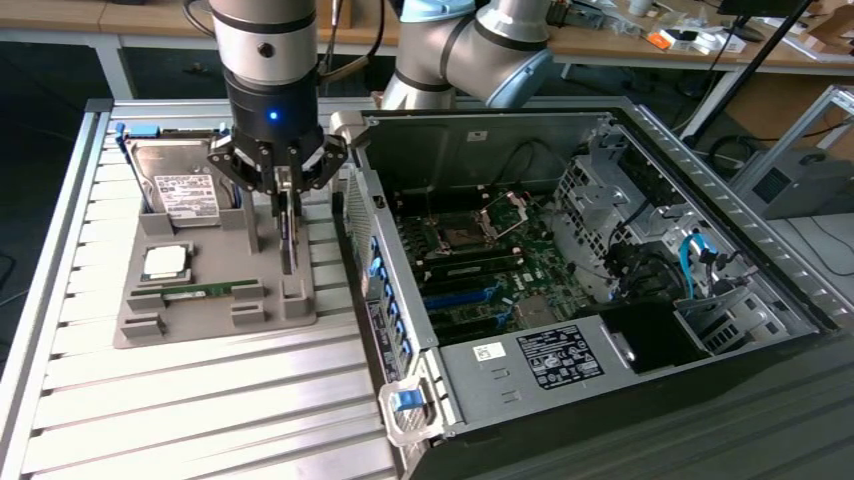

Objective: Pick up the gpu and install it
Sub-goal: 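Pick up the gpu and move the gpu toward the slot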

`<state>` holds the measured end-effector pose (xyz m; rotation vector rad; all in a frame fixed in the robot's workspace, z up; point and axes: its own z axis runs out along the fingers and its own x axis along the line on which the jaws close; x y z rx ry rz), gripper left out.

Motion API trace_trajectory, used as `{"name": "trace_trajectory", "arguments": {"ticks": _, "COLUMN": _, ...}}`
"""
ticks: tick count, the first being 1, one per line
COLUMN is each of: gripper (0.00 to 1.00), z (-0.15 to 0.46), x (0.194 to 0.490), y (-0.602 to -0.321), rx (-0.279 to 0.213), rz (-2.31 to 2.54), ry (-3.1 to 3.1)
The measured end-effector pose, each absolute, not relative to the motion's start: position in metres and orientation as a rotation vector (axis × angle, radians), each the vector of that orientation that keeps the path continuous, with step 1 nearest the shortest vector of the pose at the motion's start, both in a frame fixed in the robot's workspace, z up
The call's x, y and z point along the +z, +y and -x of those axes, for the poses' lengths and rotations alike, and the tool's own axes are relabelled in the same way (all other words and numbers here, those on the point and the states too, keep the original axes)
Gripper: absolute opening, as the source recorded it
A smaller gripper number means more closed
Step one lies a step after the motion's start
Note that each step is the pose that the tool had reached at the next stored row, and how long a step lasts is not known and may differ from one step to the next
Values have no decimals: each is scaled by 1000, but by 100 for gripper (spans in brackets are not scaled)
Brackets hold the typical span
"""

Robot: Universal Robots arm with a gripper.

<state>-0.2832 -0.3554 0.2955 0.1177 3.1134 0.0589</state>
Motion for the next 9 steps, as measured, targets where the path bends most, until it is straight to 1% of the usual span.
{"name": "trace_trajectory", "arguments": {"ticks": 9, "gripper": 27, "z": 283, "x": 298, "y": -355, "rx": 59, "rz": -118, "ry": 3114}}
